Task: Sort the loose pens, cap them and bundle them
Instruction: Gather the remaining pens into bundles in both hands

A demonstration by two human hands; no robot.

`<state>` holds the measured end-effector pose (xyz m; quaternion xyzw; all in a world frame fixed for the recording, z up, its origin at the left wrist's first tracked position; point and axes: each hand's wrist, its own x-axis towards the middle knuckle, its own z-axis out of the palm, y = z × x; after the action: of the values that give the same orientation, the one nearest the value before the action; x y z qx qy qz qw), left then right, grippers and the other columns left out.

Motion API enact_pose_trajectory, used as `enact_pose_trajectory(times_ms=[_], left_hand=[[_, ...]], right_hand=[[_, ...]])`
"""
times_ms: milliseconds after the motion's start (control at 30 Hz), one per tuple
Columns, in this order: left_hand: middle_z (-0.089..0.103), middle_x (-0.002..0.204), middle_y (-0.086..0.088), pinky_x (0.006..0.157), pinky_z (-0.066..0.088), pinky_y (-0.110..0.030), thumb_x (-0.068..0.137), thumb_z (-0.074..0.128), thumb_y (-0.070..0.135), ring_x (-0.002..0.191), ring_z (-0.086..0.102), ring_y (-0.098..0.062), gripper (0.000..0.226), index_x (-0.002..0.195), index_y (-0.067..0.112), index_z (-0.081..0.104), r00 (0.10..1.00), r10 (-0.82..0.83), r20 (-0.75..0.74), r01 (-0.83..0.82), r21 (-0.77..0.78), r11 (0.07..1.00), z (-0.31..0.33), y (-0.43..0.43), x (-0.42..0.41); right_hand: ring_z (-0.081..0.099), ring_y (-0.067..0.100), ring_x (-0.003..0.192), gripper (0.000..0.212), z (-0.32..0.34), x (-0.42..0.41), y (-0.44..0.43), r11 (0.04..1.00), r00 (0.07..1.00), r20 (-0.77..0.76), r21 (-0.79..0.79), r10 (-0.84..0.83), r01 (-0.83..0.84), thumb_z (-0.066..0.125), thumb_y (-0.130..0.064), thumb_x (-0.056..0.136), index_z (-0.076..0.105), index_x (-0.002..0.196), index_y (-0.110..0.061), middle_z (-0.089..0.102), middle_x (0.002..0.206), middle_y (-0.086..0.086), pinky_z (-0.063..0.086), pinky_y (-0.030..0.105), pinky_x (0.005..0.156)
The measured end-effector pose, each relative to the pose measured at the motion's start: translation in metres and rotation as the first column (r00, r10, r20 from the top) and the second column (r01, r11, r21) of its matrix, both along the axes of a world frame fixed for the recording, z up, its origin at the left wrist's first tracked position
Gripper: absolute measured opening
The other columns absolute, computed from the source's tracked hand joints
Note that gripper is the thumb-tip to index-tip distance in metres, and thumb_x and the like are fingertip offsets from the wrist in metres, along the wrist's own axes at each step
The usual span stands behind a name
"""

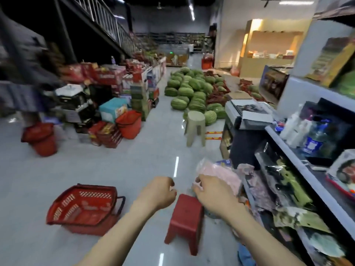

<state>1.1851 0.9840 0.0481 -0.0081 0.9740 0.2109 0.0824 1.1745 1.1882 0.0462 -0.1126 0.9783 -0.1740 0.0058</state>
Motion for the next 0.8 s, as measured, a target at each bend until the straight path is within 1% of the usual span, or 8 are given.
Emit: enact_pose_trajectory(times_ms=[133,233,367,433,567,633,700,800], left_hand=[[0.066,0.135,-0.003,0.102,0.05,-0.037,0.099,0.053,0.039,0.124,0.061,-0.024,0.043,0.139,0.024,0.061,0.996,0.086,0.036,-0.085,-0.028,0.996,0.005,-0.035,-0.053],[0.068,0.132,-0.001,0.1,0.051,-0.035,0.098,0.054,0.04,0.121,0.063,-0.023,0.042,0.137,0.025,0.063,0.992,0.125,0.035,-0.123,-0.051,0.991,0.008,-0.06,-0.093],[0.069,0.13,-0.003,0.102,0.052,-0.039,0.098,0.055,0.036,0.119,0.064,-0.023,0.041,0.135,0.022,0.065,0.986,0.162,0.025,-0.162,-0.002,0.987,0.0,-0.093,-0.149],[0.068,0.129,-0.003,0.101,0.053,-0.041,0.097,0.054,0.036,0.117,0.064,-0.023,0.04,0.134,0.023,0.065,0.987,0.151,0.053,-0.152,0.013,0.988,-0.008,-0.112,-0.179],[0.064,0.137,-0.001,0.099,0.052,-0.036,0.097,0.054,0.04,0.124,0.061,-0.023,0.042,0.136,0.028,0.063,0.987,0.092,0.134,-0.079,-0.096,0.992,-0.028,-0.158,-0.258],[0.063,0.139,0.001,0.093,0.05,-0.034,0.097,0.054,0.04,0.126,0.06,-0.022,0.044,0.138,0.028,0.061,0.989,0.064,0.133,-0.05,-0.107,0.993,-0.035,-0.182,-0.303],[0.062,0.14,0.002,0.089,0.046,-0.034,0.097,0.053,0.041,0.128,0.059,-0.022,0.045,0.14,0.029,0.06,0.99,0.029,0.141,-0.01,-0.131,0.991,-0.034,-0.204,-0.349],[0.06,0.143,0.0,0.093,0.047,-0.034,0.097,0.052,0.039,0.129,0.058,-0.024,0.046,0.141,0.027,0.059,0.987,-0.031,0.159,0.057,-0.16,0.986,-0.028,-0.231,-0.42]], right_hand=[[0.066,0.032,0.111,0.046,0.002,-0.068,-0.035,0.997,0.997,0.019,0.008,0.079,-0.079,0.047,-0.051,0.096,0.064,0.128,-0.023,0.071,0.123,0.007,0.054,0.036,0.09],[0.067,0.032,0.108,0.044,0.003,-0.117,-0.06,0.989,0.99,0.027,0.053,0.136,-0.137,0.046,-0.05,0.095,0.065,0.124,-0.022,0.071,0.12,0.008,0.054,0.037,0.088],[0.066,0.033,0.108,0.043,-0.004,-0.182,-0.096,0.976,0.979,0.089,0.106,0.182,-0.191,0.045,-0.05,0.097,0.065,0.122,-0.021,0.07,0.121,0.008,0.054,0.039,0.089],[0.066,0.033,0.107,0.042,-0.009,-0.218,-0.114,0.968,0.972,0.123,0.128,0.199,-0.215,0.045,-0.05,0.098,0.064,0.121,-0.02,0.07,0.119,0.008,0.053,0.039,0.089],[0.065,0.032,0.111,0.041,-0.024,-0.297,-0.157,0.958,0.969,0.175,0.198,0.174,-0.208,0.047,-0.048,0.099,0.064,0.124,-0.02,0.068,0.124,0.007,0.049,0.039,0.088],[0.065,0.031,0.112,0.042,-0.029,-0.336,-0.181,0.96,0.974,0.183,0.217,0.137,-0.176,0.048,-0.049,0.099,0.065,0.124,-0.021,0.068,0.125,0.007,0.05,0.04,0.089],[0.065,0.03,0.111,0.041,-0.032,-0.374,-0.203,0.964,0.976,0.204,0.234,0.082,-0.13,0.048,-0.05,0.098,0.065,0.123,-0.022,0.067,0.125,0.006,0.05,0.04,0.086],[0.065,0.029,0.103,0.037,-0.028,-0.43,-0.231,0.967,0.971,0.24,0.25,-0.005,-0.057,0.049,-0.047,0.097,0.067,0.116,-0.02,0.069,0.118,0.005,0.05,0.038,0.08]])
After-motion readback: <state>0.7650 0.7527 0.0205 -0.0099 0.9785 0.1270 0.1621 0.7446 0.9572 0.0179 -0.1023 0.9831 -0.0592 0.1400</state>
